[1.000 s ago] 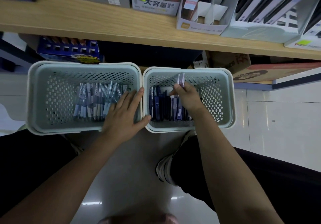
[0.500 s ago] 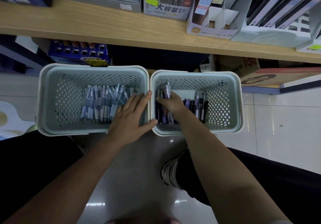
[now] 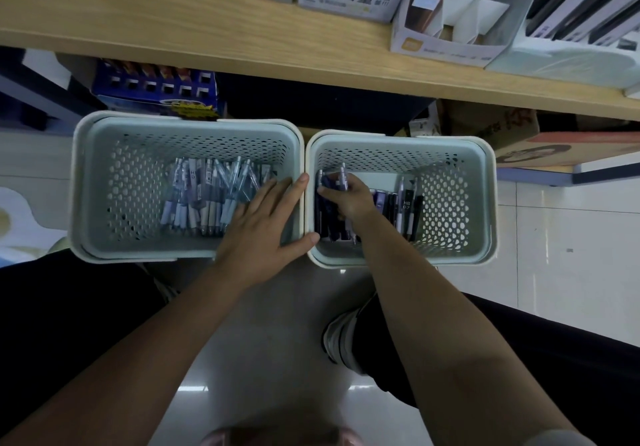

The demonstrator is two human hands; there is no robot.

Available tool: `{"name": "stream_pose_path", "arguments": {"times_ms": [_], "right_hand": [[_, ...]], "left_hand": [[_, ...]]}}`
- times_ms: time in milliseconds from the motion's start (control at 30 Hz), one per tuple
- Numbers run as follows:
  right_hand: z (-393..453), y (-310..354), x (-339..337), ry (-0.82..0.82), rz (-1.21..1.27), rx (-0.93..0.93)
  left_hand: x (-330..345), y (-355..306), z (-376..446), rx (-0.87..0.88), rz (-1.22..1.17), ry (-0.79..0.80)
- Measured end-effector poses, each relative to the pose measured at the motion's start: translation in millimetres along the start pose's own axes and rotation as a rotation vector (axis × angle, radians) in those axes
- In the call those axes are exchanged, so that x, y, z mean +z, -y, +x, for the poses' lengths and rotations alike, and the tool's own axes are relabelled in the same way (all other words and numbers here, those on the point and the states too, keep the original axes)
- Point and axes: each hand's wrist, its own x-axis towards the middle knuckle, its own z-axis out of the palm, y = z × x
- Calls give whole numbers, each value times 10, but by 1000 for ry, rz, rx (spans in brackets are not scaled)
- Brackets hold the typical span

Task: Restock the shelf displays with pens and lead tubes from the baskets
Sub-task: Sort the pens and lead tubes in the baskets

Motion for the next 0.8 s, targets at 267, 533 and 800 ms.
{"name": "stream_pose_path", "arguments": {"times_ms": [267, 533, 800], "right_hand": [[-4, -7, -19, -22, -29, -19], [10, -21, -56, 32, -29, 25], [-61, 77, -120, 245, -118, 79]], "left_hand": [[-4, -6, -1, -4, 1, -3], [-2, -11, 4, -9, 31, -3], [7, -1, 7, 3, 29, -15]]}}
